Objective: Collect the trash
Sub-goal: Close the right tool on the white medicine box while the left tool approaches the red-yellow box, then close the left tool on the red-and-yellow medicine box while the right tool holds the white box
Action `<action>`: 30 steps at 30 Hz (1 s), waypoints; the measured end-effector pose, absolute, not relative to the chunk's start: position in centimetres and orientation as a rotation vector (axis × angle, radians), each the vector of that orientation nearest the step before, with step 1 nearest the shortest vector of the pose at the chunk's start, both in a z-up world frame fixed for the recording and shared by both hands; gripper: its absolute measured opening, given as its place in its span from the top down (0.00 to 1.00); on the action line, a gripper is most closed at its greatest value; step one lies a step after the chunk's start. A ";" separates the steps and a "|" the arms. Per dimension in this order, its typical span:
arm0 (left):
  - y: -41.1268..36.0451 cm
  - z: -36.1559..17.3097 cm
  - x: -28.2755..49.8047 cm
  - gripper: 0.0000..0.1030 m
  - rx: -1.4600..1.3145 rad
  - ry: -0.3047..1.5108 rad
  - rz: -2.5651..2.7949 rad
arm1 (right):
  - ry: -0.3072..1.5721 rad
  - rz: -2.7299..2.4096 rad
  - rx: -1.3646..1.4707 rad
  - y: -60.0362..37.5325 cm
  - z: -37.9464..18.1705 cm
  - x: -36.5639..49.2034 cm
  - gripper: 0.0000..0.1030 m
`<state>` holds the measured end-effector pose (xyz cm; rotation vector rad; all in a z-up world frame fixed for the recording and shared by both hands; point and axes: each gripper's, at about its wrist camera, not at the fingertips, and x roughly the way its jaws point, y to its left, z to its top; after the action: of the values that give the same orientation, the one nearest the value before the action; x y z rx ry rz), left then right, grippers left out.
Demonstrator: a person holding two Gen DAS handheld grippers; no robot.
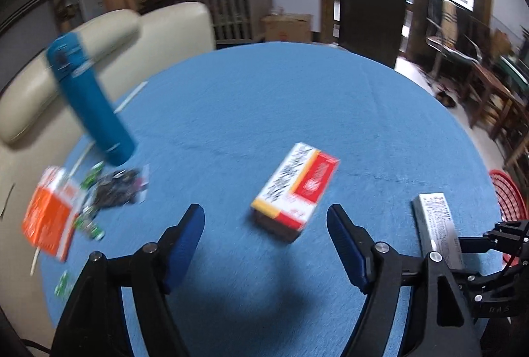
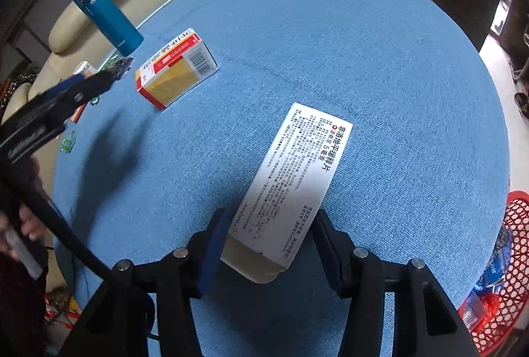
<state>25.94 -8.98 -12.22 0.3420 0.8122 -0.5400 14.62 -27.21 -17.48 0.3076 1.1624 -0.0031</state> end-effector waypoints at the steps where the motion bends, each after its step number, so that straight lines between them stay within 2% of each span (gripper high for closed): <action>1: -9.6 -12.5 26.3 0.25 0.354 0.825 -0.557 | 1.161 0.002 0.314 -27.4 -17.5 14.6 0.46; 13: -12.8 -15.3 28.9 0.25 0.397 0.916 -0.620 | 1.138 0.008 0.327 -27.7 -17.5 13.6 0.46; 14: -12.7 -15.5 29.2 0.27 0.389 0.924 -0.615 | 1.136 0.008 0.324 -27.6 -17.5 13.4 0.46; 15: -12.6 -15.8 29.4 0.36 0.377 0.933 -0.614 | 1.135 0.008 0.325 -27.6 -17.5 13.3 0.46; 16: -12.5 -16.1 29.6 0.42 0.366 0.946 -0.615 | 1.134 0.009 0.331 -27.6 -17.4 13.0 0.46; 26: -11.2 -15.2 27.5 0.42 0.309 0.918 -0.515 | 1.115 0.014 0.330 -26.9 -16.7 11.9 0.47; 27: -11.1 -15.0 27.1 0.42 0.313 0.908 -0.498 | 1.111 0.014 0.329 -26.8 -16.6 11.7 0.49; 29: -10.8 -14.5 26.1 0.42 0.319 0.886 -0.465 | 1.113 0.021 0.328 -26.7 -16.5 11.6 0.64; 30: -10.2 -14.3 25.5 0.42 0.318 0.878 -0.456 | 1.115 0.025 0.333 -26.6 -16.5 11.6 0.64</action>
<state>25.49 -10.21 -14.25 0.3177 0.8779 -0.4565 11.62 -26.63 -16.46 0.3330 1.1152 0.0254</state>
